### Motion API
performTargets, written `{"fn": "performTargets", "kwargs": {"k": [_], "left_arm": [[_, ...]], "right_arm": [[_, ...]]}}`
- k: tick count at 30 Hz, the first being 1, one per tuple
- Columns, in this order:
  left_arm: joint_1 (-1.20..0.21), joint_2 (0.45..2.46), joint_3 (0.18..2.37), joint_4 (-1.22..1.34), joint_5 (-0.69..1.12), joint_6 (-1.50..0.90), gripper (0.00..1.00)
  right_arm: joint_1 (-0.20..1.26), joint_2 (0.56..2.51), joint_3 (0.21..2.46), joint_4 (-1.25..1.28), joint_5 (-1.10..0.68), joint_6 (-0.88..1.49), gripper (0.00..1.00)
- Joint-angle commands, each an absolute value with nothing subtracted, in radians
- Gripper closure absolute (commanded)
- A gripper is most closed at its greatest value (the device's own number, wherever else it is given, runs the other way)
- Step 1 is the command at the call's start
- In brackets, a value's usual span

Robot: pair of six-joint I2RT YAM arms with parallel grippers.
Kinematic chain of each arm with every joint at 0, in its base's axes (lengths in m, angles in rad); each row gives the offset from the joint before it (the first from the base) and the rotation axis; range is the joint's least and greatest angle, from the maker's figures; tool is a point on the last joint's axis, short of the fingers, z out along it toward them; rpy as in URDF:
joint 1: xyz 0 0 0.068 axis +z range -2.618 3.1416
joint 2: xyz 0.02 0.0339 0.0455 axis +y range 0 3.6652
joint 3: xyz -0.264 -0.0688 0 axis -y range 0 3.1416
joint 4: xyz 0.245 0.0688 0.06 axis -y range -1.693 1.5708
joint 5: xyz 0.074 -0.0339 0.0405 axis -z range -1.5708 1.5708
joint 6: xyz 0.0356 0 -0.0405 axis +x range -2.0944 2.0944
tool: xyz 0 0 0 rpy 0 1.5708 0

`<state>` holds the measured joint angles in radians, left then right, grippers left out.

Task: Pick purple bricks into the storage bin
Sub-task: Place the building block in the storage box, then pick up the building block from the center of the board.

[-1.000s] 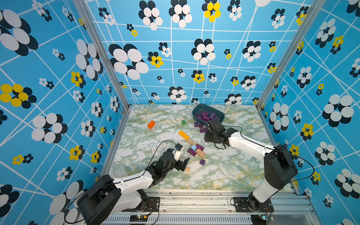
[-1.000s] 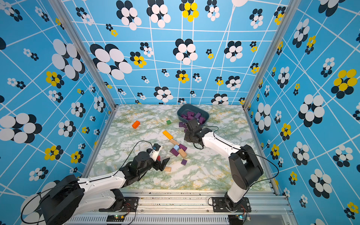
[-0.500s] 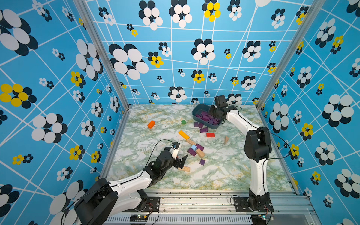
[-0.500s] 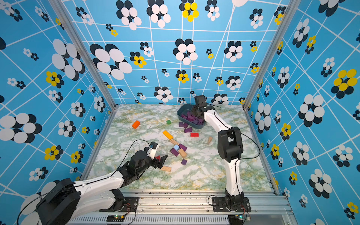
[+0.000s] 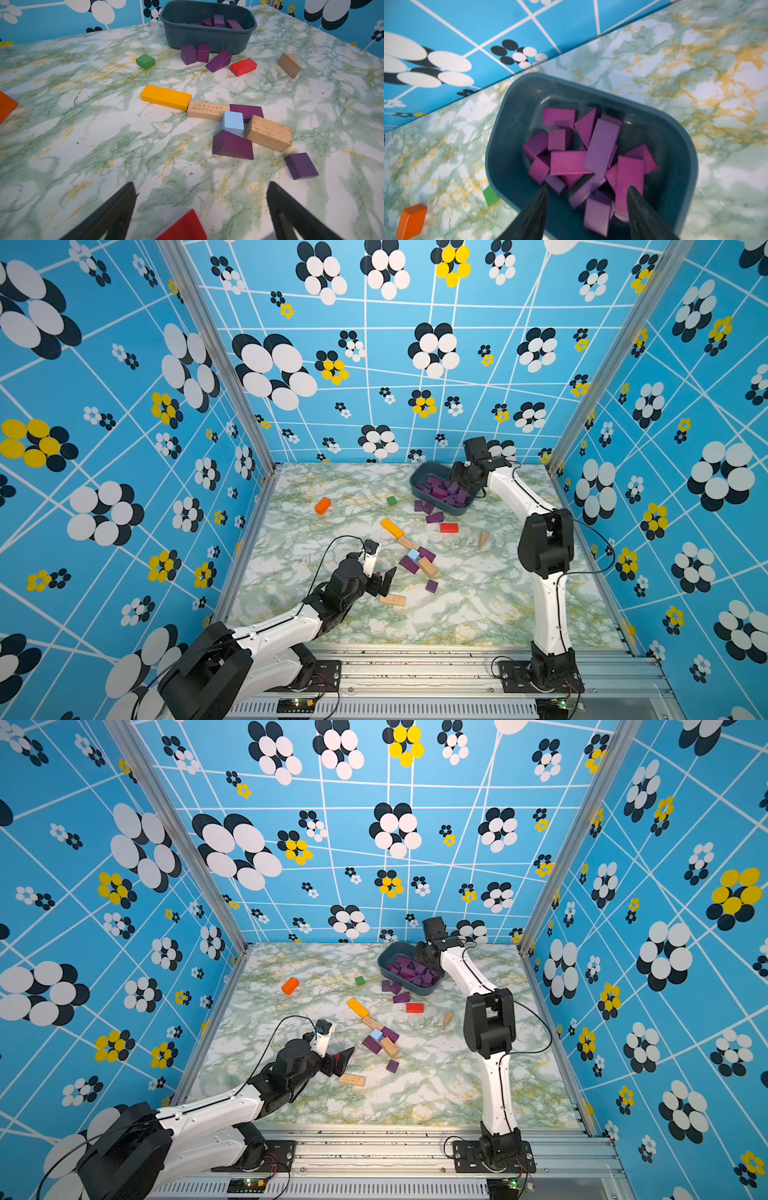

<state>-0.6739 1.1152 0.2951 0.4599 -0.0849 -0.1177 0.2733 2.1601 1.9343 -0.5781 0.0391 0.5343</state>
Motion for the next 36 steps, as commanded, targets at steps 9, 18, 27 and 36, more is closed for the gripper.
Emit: {"fn": "performTargets", "kwargs": {"k": [9, 18, 27, 36], "left_arm": [[-0.643, 1.123, 0.341, 0.370, 0.009, -0.198, 0.01], [-0.683, 1.211, 0.468, 0.240, -0.028, -0.224, 0.00], [-0.741, 1.331, 0.614, 0.060, -0.088, -0.268, 0.00], [-0.789, 1.407, 0.687, -0.020, -0.139, -0.680, 0.08]], "right_arm": [[0.339, 1.490, 1.140, -0.243, -0.059, 0.505, 0.32], [0.338, 1.341, 0.935, -0.249, -0.150, 0.472, 0.31], [0.339, 1.280, 0.793, -0.206, -0.211, 0.481, 0.32], [0.340, 1.256, 0.699, -0.184, -0.208, 0.482, 0.34]]}}
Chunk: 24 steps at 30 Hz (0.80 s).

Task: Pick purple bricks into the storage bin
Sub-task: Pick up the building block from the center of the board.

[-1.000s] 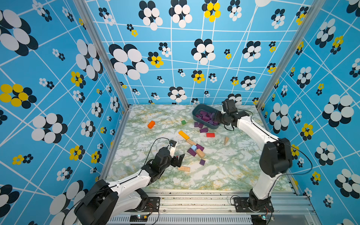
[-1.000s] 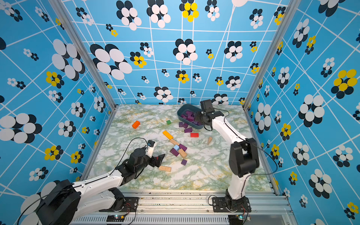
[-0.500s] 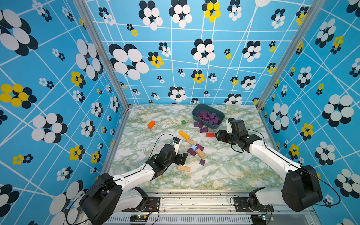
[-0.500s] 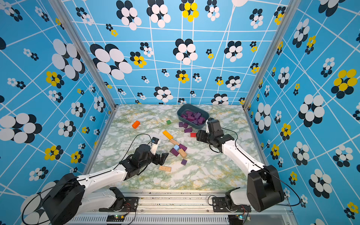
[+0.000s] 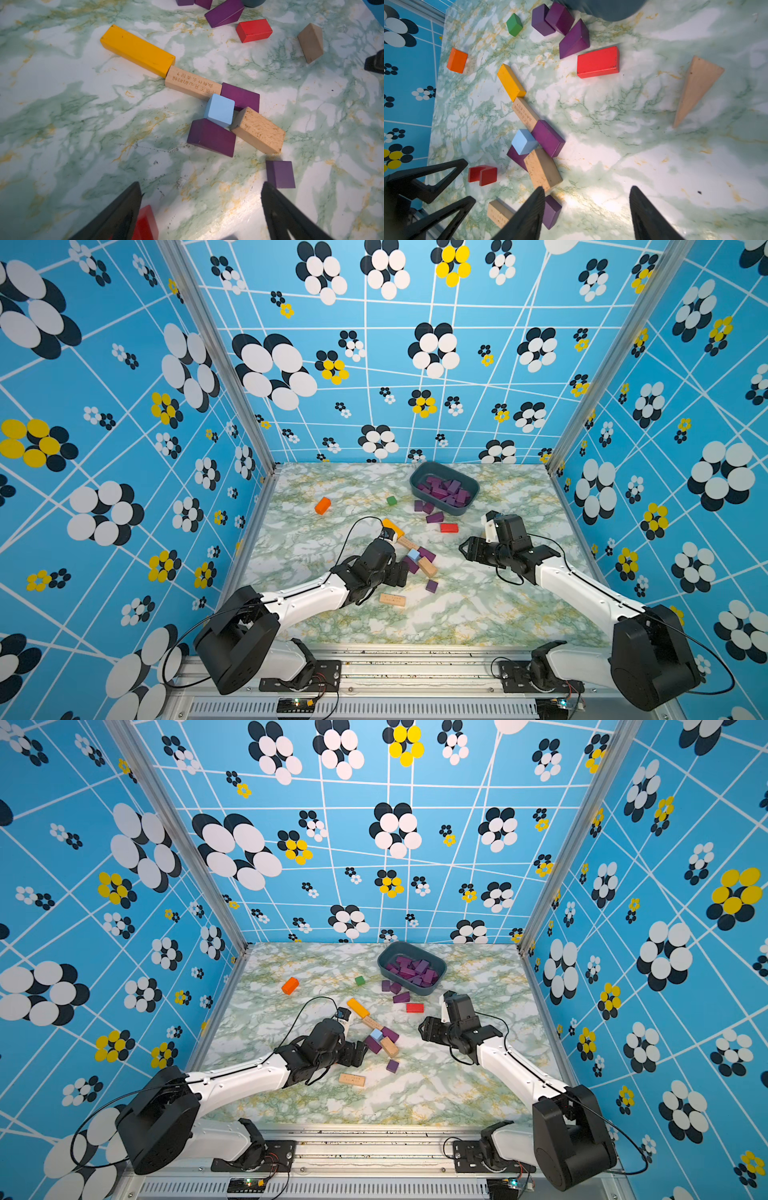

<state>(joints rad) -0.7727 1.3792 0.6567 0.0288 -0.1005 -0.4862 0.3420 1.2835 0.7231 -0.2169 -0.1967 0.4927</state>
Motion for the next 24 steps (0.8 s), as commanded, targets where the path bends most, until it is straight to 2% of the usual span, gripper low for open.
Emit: {"fn": "performTargets", "kwargs": {"k": [1, 9, 16, 24], "left_arm": [[-0.798, 1.426, 0.702, -0.020, -0.141, -0.719, 0.08], [-0.826, 1.626, 0.828, 0.002, -0.144, -0.861, 0.12], [-0.822, 1.697, 0.830, 0.029, -0.169, -0.938, 0.25], [-0.819, 1.776, 0.864, -0.001, -0.198, -0.983, 0.23]], "right_arm": [[0.339, 1.250, 0.693, -0.180, -0.208, 0.484, 0.34], [0.339, 1.222, 0.680, -0.206, -0.200, 0.467, 0.34], [0.339, 1.144, 0.666, -0.254, -0.177, 0.450, 0.34], [0.339, 1.096, 0.657, -0.290, -0.194, 0.431, 0.34]]}}
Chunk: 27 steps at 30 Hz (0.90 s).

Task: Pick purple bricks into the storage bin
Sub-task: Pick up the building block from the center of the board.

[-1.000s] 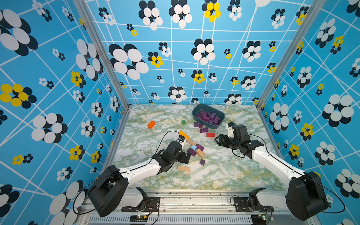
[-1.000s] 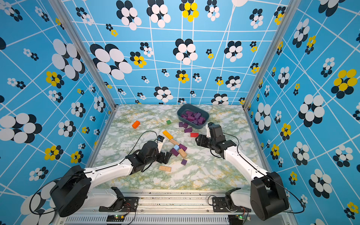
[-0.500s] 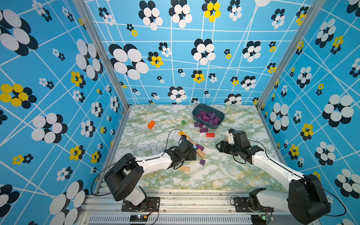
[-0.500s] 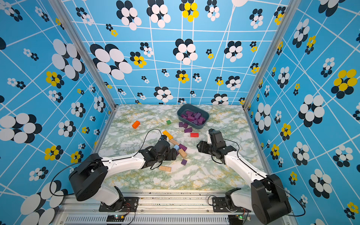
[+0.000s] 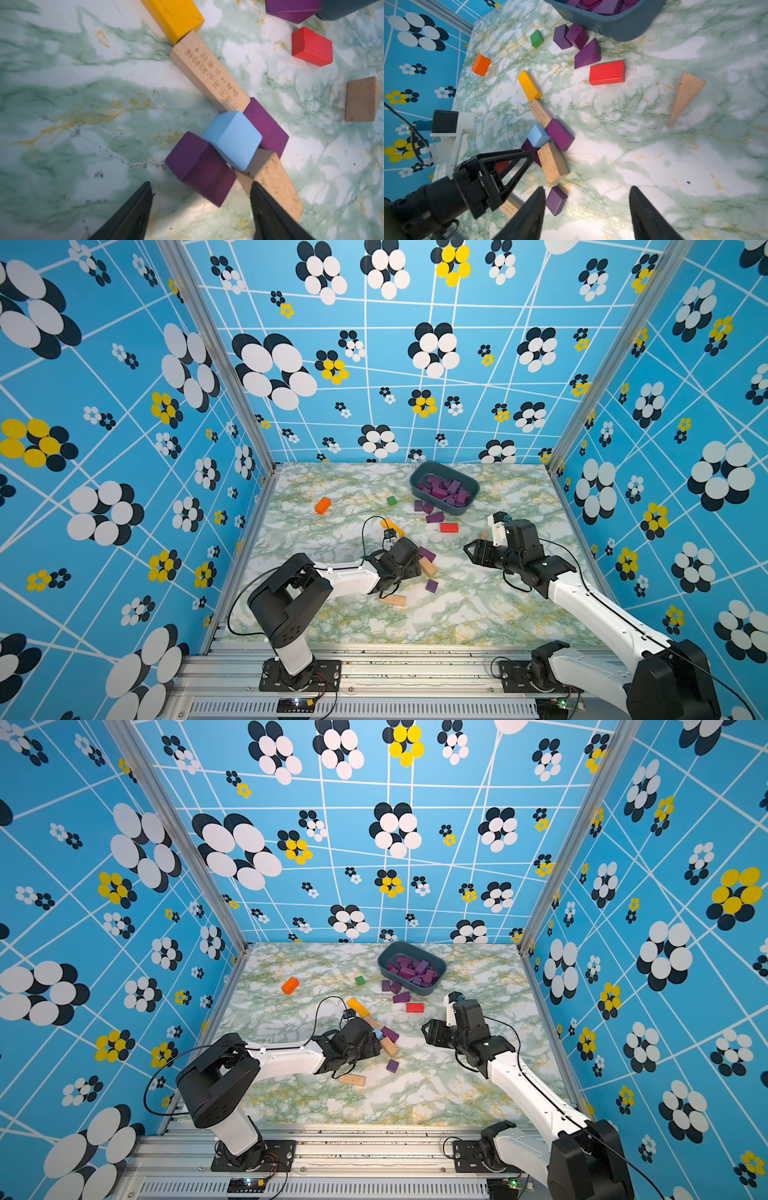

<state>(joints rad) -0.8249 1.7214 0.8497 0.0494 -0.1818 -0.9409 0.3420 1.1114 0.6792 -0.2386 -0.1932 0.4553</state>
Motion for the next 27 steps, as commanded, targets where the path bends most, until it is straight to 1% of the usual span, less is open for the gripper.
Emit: {"fn": "performTargets", "kwargs": {"k": [1, 6, 10, 13, 20, 26, 27], "left_arm": [[-0.819, 1.785, 0.872, -0.016, -0.203, -0.987, 0.23], [-0.821, 1.818, 0.939, -0.131, -0.258, -0.961, 0.26], [-0.821, 1.830, 0.958, -0.175, -0.290, -0.942, 0.27], [-0.820, 1.839, 0.979, -0.204, -0.302, -0.925, 0.32], [-0.820, 1.869, 1.034, -0.290, -0.355, -0.860, 0.31], [-0.821, 1.912, 1.080, -0.323, -0.350, -0.844, 0.31], [-0.822, 1.918, 1.088, -0.322, -0.345, -0.842, 0.33]], "right_arm": [[0.339, 1.095, 0.655, -0.297, -0.193, 0.428, 0.34], [0.339, 1.073, 0.631, -0.299, -0.190, 0.426, 0.34], [0.339, 1.056, 0.622, -0.303, -0.185, 0.422, 0.34], [0.339, 1.044, 0.618, -0.316, -0.171, 0.416, 0.34], [0.339, 1.031, 0.616, -0.325, -0.160, 0.404, 0.34], [0.339, 1.035, 0.612, -0.320, -0.158, 0.402, 0.34], [0.338, 1.037, 0.611, -0.318, -0.157, 0.403, 0.34]]}}
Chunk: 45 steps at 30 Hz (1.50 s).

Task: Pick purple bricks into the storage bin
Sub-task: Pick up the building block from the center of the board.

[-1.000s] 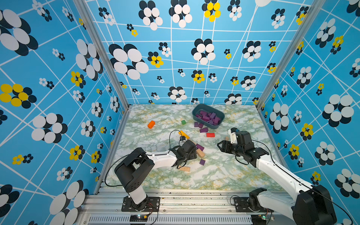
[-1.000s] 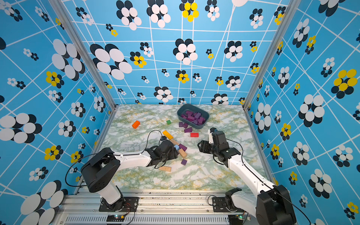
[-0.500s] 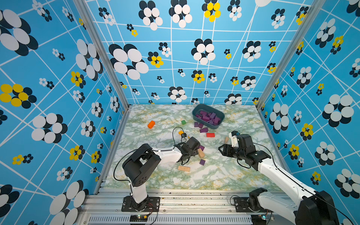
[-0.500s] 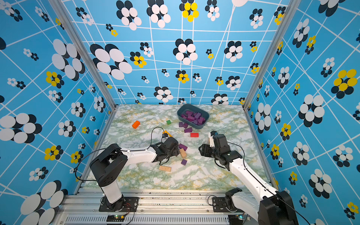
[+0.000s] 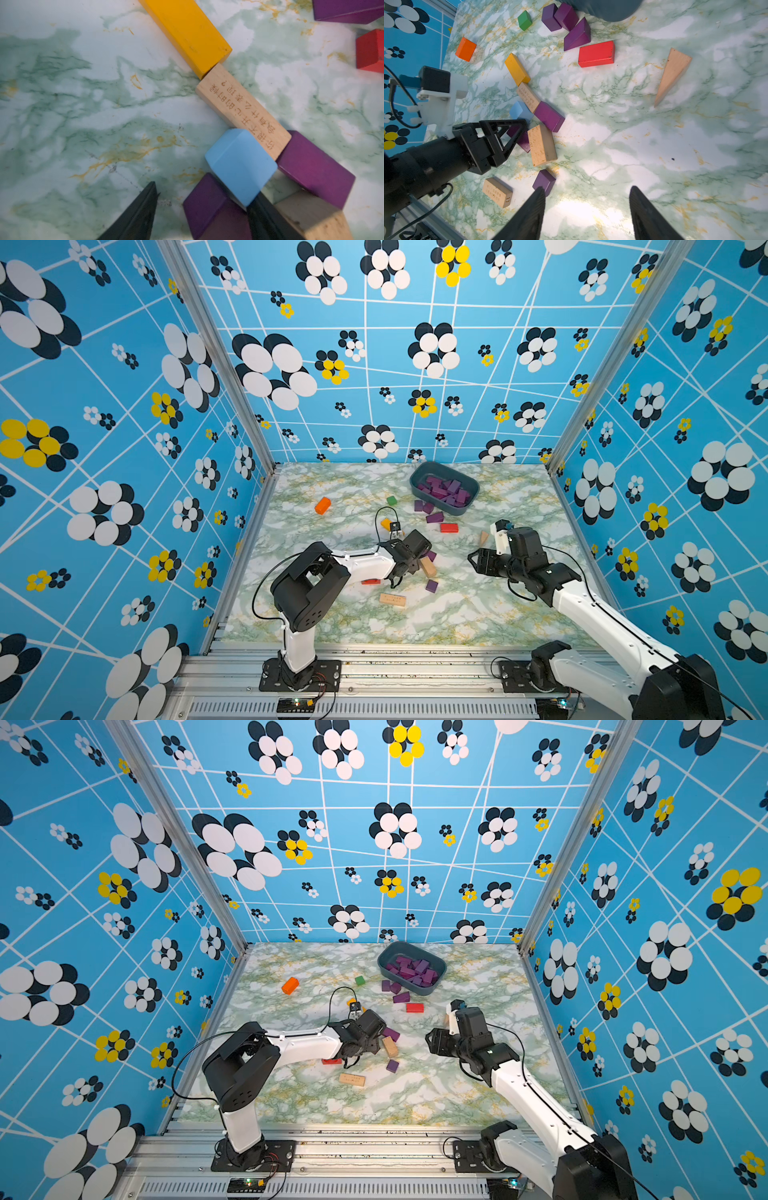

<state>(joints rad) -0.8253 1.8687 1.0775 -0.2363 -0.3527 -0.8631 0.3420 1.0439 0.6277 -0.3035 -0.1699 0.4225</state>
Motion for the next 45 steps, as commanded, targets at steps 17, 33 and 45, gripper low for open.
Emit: {"fn": "performTargets", "kwargs": {"k": [17, 33, 45], "left_arm": [[-0.855, 1.940, 1.130, -0.345, -0.345, -0.842, 0.48], [-0.867, 1.841, 1.152, -0.531, -0.329, -1.037, 0.33], [-0.847, 1.937, 1.171, -0.487, -0.310, -1.141, 0.46]], "right_arm": [[0.339, 1.040, 0.595, -0.304, -0.151, 0.401, 0.34], [0.339, 1.045, 0.568, -0.276, -0.153, 0.402, 0.33], [0.338, 1.055, 0.568, -0.273, -0.155, 0.401, 0.33]]}}
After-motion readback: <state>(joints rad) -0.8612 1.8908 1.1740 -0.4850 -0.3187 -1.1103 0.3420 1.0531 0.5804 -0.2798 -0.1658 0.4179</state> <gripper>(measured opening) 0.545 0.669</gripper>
